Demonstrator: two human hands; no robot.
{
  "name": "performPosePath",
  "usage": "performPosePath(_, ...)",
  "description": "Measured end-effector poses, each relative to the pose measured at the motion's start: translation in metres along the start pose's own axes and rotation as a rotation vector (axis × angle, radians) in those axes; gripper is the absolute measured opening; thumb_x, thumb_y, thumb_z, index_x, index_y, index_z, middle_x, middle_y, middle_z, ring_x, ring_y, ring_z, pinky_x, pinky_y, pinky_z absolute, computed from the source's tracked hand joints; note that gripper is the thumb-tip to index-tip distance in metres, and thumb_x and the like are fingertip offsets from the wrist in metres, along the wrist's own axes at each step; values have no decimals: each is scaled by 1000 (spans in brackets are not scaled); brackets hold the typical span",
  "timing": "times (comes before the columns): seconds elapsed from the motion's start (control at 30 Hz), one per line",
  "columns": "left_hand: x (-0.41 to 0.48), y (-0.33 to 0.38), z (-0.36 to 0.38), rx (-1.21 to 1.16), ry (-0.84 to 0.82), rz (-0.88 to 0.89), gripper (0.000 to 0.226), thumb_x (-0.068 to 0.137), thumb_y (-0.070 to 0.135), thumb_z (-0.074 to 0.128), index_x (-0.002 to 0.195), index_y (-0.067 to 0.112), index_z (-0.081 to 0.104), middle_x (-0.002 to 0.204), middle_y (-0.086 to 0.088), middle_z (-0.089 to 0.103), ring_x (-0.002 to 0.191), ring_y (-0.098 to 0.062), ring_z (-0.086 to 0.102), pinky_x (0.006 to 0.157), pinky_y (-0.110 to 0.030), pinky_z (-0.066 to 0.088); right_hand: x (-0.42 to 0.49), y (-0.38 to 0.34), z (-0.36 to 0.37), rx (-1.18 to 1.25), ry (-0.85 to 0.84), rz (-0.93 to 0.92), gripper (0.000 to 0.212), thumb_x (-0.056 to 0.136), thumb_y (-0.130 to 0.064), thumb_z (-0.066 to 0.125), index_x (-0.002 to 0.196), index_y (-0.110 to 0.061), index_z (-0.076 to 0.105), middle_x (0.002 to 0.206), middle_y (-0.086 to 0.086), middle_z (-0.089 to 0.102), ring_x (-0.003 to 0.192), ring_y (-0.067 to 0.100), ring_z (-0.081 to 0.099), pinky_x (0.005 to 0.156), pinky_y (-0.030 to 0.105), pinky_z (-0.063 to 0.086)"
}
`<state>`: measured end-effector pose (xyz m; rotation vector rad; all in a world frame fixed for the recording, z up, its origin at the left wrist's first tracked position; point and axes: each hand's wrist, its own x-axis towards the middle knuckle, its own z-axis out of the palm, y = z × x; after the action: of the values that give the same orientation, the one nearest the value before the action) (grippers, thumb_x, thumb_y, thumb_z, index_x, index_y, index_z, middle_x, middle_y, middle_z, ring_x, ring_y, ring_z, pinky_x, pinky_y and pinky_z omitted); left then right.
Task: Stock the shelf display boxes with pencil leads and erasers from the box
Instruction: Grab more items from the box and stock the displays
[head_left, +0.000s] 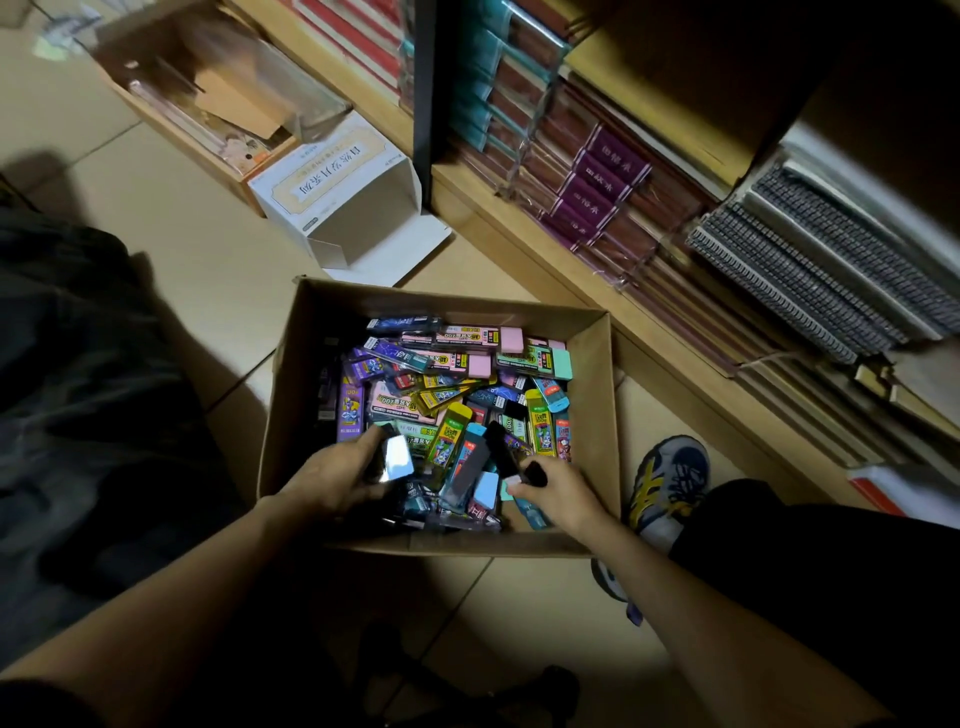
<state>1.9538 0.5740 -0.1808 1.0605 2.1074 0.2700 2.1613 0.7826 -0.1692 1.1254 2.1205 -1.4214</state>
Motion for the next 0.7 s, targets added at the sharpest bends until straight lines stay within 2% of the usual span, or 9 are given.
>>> performPosePath(0.1, 1, 12, -5, -248, 158, -45, 53, 81, 33, 72, 120, 18, 39, 94, -5, 65, 83, -25, 62, 69, -36, 48, 5, -19, -6, 200, 86, 48, 13, 83, -15, 70, 81, -13, 58, 74, -3, 60, 74, 12, 57, 66, 23, 44)
performPosePath(0.17, 7, 31, -12, -570, 247, -122, 47, 81, 25, 73, 116, 15, 43, 88, -7, 64, 79, -25, 61, 70, -37, 49, 8, -35, -9, 364, 81, 67, 9, 84, -14, 69, 83, -18, 60, 81, -2, 64, 80, 16, 61, 66, 21, 47)
performPosePath(0.23, 15, 52, -18, -938, 300, -189, 40, 83, 16, 72, 112, 13, 44, 92, -6, 63, 84, -22, 61, 75, -34, 50, 10, -51, -11, 483, 30, 69, 8, 85, -15, 67, 93, -15, 65, 91, 1, 70, 86, 17, 65, 68, 18, 50)
performPosePath(0.33, 22, 80, -21, -1191, 329, -259, 35, 85, 14, 69, 109, 15, 44, 93, -3, 61, 80, -13, 60, 66, -20, 52, 11, -74, -8, 614, -33, 74, 24, 85, -18, 68, 108, -10, 64, 105, 7, 71, 100, 24, 66, 91, 36, 51)
performPosePath(0.4, 25, 93, -19, -1286, 293, -266, 35, 85, 14, 68, 111, 16, 45, 94, -3, 62, 81, -13, 62, 64, -17, 51, 11, -84, -6, 634, -31, 68, 27, 84, -19, 69, 109, -12, 64, 107, 5, 70, 105, 24, 64, 100, 44, 45)
performPosePath(0.47, 26, 100, -18, -1347, 264, -266, 31, 86, 13, 68, 109, 19, 47, 95, -3, 64, 85, -16, 63, 67, -16, 51, 10, -89, -5, 633, -15, 65, 26, 84, -20, 68, 109, -13, 63, 108, 3, 70, 107, 21, 63, 102, 45, 44)
performPosePath(0.57, 27, 101, -15, -1329, 231, -279, 38, 84, 13, 70, 114, 13, 47, 105, -10, 65, 94, -21, 64, 79, -24, 52, 7, -88, -5, 621, 9, 95, 27, 85, -20, 67, 111, -13, 63, 110, 4, 69, 108, 21, 62, 101, 43, 45)
performPosePath(0.63, 28, 99, -10, -1223, 242, -290, 43, 83, 12, 72, 115, 11, 43, 101, -7, 63, 93, -22, 62, 77, -27, 50, 3, -85, -2, 608, 8, 120, 26, 86, -20, 66, 112, -13, 63, 109, 4, 69, 103, 19, 63, 88, 34, 50)
performPosePath(0.7, 30, 96, -2, -1127, 275, -287, 46, 81, 7, 72, 113, 16, 40, 93, 0, 59, 86, -17, 59, 72, -27, 49, 0, -79, 1, 603, 25, 149, 23, 87, -19, 65, 110, -12, 63, 104, 3, 70, 90, 13, 64, 67, 23, 46)
